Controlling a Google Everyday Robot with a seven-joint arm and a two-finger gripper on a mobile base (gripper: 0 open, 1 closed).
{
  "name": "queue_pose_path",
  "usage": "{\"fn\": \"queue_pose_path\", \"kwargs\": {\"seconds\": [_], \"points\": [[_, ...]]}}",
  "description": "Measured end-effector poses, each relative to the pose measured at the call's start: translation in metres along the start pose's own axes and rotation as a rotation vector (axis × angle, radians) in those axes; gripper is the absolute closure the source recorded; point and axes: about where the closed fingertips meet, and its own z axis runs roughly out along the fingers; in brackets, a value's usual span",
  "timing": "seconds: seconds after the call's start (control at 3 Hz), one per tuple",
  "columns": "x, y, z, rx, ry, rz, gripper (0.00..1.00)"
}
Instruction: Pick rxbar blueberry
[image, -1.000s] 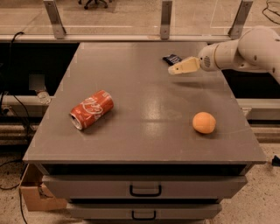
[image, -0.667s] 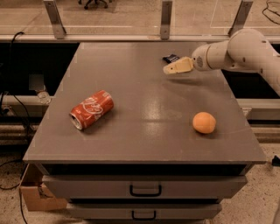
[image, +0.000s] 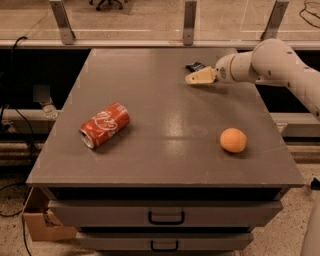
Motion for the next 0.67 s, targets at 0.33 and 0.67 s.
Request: {"fn": "queue_pose_path", "kwargs": {"seconds": [0.33,0.67], "points": [[-0.0015,-0.0008,0.0031,0.004,-0.002,0.017,0.43],[-0.0077,-0.0002,0.0026,-0.001,-0.010,0.026,0.64]]}}
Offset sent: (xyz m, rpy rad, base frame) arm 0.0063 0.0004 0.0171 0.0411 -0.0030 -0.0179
